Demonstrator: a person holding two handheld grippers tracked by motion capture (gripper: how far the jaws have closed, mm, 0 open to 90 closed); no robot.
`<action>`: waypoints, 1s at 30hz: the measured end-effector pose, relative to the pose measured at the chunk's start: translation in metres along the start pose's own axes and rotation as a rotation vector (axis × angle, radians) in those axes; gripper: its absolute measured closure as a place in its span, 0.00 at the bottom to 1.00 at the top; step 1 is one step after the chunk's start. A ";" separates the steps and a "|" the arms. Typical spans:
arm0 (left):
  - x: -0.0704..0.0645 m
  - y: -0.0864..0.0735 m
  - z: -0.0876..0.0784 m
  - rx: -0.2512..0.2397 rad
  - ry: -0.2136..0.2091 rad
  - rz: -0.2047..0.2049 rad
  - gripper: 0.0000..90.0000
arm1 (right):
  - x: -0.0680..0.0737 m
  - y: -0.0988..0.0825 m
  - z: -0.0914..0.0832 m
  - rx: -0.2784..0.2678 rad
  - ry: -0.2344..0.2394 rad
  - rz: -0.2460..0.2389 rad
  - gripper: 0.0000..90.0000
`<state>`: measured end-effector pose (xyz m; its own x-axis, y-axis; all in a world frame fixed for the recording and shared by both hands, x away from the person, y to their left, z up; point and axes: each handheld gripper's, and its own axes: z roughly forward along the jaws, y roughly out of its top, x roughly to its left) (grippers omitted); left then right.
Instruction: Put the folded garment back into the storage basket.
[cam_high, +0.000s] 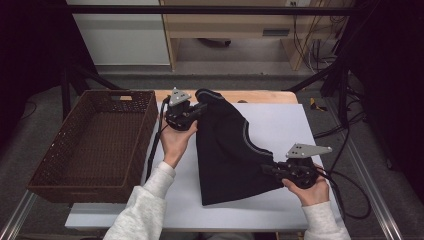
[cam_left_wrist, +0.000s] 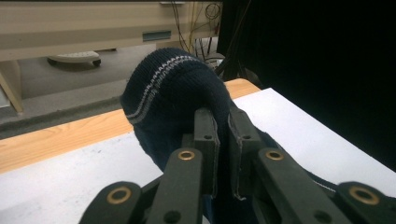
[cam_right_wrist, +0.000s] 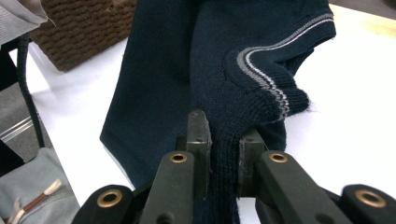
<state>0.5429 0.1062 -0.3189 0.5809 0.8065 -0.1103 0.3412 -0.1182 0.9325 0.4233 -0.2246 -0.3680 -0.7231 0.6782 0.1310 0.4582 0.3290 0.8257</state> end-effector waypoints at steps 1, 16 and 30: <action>0.001 0.002 -0.002 -0.001 0.002 0.004 0.93 | 0.000 0.001 0.000 -0.002 0.002 -0.002 0.90; 0.010 0.033 -0.035 -0.010 0.037 0.045 0.93 | 0.011 0.023 0.006 -0.064 0.050 -0.023 0.90; 0.029 0.058 -0.067 -0.030 0.076 0.048 0.93 | 0.026 0.050 0.017 -0.122 0.096 -0.060 0.90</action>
<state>0.5296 0.1617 -0.2448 0.5376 0.8422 -0.0398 0.2917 -0.1415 0.9460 0.4365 -0.1794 -0.3328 -0.7957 0.5923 0.1266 0.3510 0.2806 0.8933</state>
